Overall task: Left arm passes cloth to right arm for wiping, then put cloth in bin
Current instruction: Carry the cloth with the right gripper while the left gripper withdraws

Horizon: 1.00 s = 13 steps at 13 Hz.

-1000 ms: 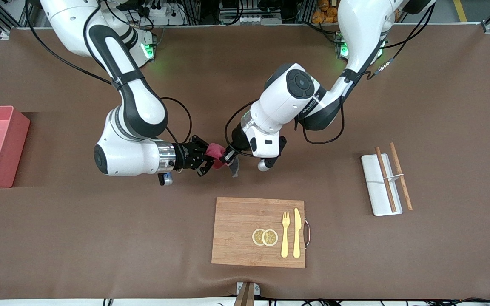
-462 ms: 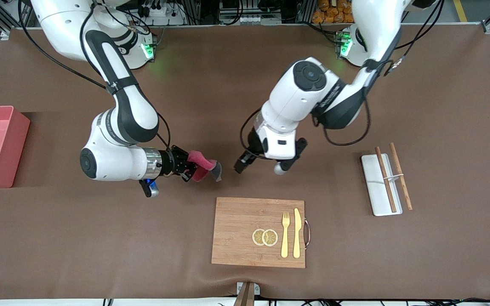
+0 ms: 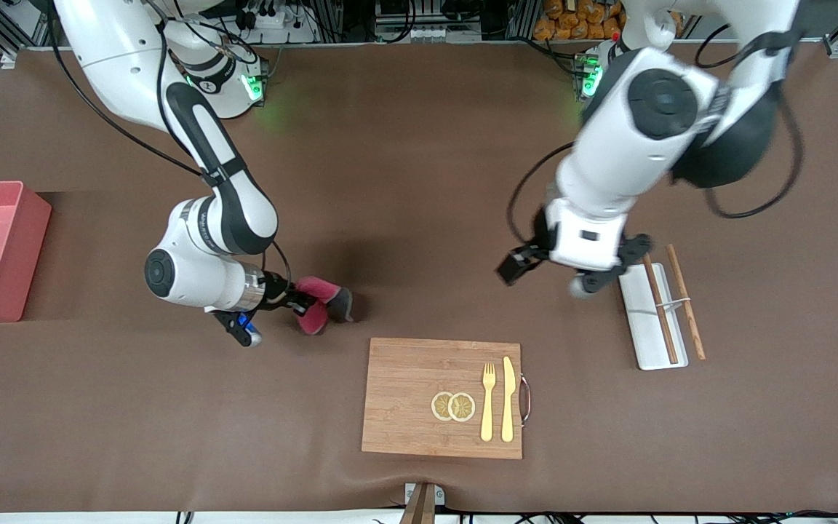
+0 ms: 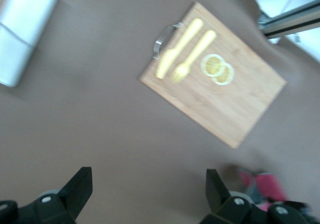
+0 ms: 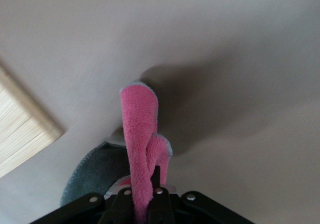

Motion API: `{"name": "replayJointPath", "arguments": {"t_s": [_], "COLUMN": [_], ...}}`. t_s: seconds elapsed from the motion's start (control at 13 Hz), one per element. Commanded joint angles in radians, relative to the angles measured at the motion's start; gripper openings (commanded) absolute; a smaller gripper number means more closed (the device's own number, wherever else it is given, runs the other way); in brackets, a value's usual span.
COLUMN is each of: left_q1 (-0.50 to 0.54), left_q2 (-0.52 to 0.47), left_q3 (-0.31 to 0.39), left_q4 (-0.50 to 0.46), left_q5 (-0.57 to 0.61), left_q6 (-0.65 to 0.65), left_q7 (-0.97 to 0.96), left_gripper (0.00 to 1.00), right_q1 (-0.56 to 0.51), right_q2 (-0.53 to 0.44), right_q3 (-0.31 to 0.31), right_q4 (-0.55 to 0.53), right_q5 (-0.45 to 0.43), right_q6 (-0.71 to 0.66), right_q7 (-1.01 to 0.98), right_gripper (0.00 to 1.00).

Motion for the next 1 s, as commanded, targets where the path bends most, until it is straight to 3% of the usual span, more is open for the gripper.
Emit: {"name": "replayJointPath", "arguments": {"t_s": [0.0, 0.23, 0.54, 0.62, 0.77, 0.92], "left_q1": [0.083, 0.163, 0.254, 0.243, 0.220, 0.216], "left_q2": [-0.079, -0.123, -0.182, -0.192, -0.212, -0.237], "left_q3": [-0.006, -0.006, -0.004, 0.029, 0.106, 0.154], "left_q4": [-0.029, -0.031, -0.031, -0.031, -0.042, -0.054], "left_q5": [0.020, 0.020, 0.018, 0.018, 0.018, 0.015], "left_q6": [-0.096, -0.168, -0.213, -0.213, -0.219, -0.235], "left_q7": [0.143, 0.284, 0.513, 0.575, 0.690, 0.765], "left_gripper": [1.00, 1.00, 1.00, 1.00, 1.00, 1.00], "right_q1": [-0.094, -0.227, -0.436, -0.479, -0.565, -0.581], "right_q2": [-0.011, 0.026, 0.044, 0.055, 0.057, 0.055], "right_q3": [-0.024, -0.030, -0.048, -0.050, -0.050, -0.050], "right_q4": [-0.026, -0.025, 0.042, 0.071, 0.166, 0.240], "right_q5": [-0.070, -0.104, -0.300, -0.349, -0.488, -0.684], "right_q6": [0.010, 0.011, 0.030, 0.030, 0.027, 0.027], "right_q7": [-0.211, -0.557, -0.955, -1.060, -1.219, -1.270], "right_gripper": [0.00, 0.00, 0.00, 0.00, 0.00, 0.00]}}
